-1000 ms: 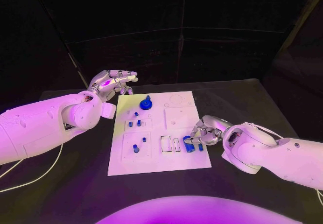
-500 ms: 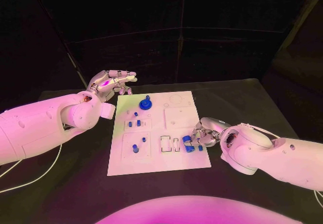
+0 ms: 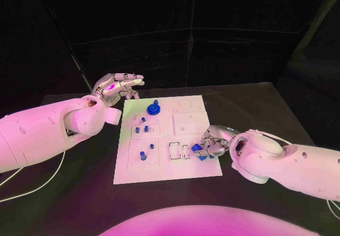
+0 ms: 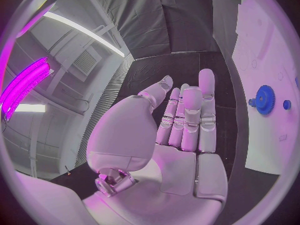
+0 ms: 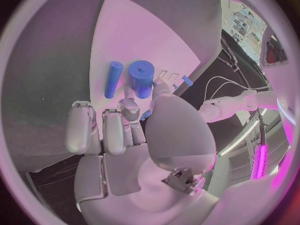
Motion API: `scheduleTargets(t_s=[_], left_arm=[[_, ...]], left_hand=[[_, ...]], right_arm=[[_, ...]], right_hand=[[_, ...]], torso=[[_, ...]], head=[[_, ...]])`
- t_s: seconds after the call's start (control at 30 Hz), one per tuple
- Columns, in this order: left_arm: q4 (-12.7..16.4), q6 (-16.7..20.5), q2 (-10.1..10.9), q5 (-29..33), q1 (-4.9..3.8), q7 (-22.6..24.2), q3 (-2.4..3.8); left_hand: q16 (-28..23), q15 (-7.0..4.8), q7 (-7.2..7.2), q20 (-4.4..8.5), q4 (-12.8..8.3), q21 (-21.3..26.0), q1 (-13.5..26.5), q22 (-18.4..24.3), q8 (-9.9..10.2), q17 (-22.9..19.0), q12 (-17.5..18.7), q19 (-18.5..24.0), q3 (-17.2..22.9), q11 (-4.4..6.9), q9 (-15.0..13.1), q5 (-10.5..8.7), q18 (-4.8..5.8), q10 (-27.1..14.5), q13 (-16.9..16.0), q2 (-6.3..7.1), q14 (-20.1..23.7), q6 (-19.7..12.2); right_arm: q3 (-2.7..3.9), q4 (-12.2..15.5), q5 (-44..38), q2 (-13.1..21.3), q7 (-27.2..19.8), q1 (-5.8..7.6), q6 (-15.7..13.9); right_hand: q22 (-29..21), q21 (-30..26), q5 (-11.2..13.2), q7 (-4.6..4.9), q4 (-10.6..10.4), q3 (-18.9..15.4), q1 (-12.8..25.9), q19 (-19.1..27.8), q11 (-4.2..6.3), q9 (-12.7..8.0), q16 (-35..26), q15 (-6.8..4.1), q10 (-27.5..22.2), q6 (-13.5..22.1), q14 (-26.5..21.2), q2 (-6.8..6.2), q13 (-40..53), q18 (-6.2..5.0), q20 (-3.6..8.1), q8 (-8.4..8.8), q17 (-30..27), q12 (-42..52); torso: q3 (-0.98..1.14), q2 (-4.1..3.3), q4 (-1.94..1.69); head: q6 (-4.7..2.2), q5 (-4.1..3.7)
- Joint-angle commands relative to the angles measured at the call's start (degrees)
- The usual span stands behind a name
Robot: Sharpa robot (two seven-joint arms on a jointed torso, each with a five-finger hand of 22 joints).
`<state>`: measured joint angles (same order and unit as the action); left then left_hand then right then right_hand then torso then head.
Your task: Assemble the parts on the task board
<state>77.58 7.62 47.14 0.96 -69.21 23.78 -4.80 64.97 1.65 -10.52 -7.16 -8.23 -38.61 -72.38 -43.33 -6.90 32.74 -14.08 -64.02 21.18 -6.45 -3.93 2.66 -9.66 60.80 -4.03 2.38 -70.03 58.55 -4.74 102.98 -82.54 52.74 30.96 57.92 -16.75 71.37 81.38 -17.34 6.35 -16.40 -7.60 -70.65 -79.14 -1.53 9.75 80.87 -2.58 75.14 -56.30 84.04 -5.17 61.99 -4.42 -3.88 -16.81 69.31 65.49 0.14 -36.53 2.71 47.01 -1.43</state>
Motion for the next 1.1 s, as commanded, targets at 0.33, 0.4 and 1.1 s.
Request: scheduleTargets(t_s=[0.33,0.4,1.1], left_arm=[[0.21,-1.26,0.08,0.16,-0.06,0.36,0.04],[0.21,-1.40,0.09,0.16,-0.05,0.41,0.04],[0.32,-2.04,-0.25,0.16,-0.01,0.28,0.02]], left_hand=[[-0.16,0.05,0.11,-0.40,-0.09,0.35,-0.36,0.09,-0.39,-0.11,-0.38,-0.09,-0.18,-0.01,0.00,0.32,-0.85,-0.24,-0.06,-0.22,0.19,-0.39],[-0.17,0.05,0.12,-0.40,-0.10,0.36,-0.39,0.09,-0.39,-0.12,-0.40,-0.09,-0.18,-0.01,0.00,0.32,-0.85,-0.24,-0.06,-0.22,0.20,-0.39],[-0.12,-0.06,0.15,-0.28,-0.71,0.43,-1.50,0.17,-0.59,-0.24,-0.74,-0.19,0.36,0.05,-0.01,0.34,-0.87,-0.40,-0.04,-0.60,0.29,-0.40]], right_arm=[[-0.28,0.04,-3.01,-0.56,0.80,-0.43,1.43],[-0.27,0.33,-3.45,-0.47,1.01,-0.43,0.78],[-0.05,4.47,-2.09,-0.72,0.90,-0.32,-9.40]], right_hand=[[1.48,0.87,-8.36,-0.96,0.36,-0.46,-3.97,-1.14,0.71,1.35,0.86,-0.52,1.53,-1.09,2.64,2.95,2.72,0.74,0.52,-2.18,1.26,1.95],[2.63,1.42,-10.76,-1.22,0.32,-0.29,-4.46,-1.81,0.95,1.59,1.31,-0.70,2.63,-1.69,2.84,3.65,4.44,0.97,0.67,-2.58,2.21,3.48],[4.15,2.18,-13.39,-2.33,-0.15,-1.62,-3.37,-2.71,1.89,2.95,2.39,-1.46,4.27,-3.91,3.23,4.30,6.76,1.27,1.38,-4.13,4.49,5.09]], torso=[[0.00,0.04,0.04],[0.04,0.07,0.10],[-0.08,-0.07,-0.08]], head=[[-0.19,0.04],[-0.24,0.23],[-0.57,0.75]])
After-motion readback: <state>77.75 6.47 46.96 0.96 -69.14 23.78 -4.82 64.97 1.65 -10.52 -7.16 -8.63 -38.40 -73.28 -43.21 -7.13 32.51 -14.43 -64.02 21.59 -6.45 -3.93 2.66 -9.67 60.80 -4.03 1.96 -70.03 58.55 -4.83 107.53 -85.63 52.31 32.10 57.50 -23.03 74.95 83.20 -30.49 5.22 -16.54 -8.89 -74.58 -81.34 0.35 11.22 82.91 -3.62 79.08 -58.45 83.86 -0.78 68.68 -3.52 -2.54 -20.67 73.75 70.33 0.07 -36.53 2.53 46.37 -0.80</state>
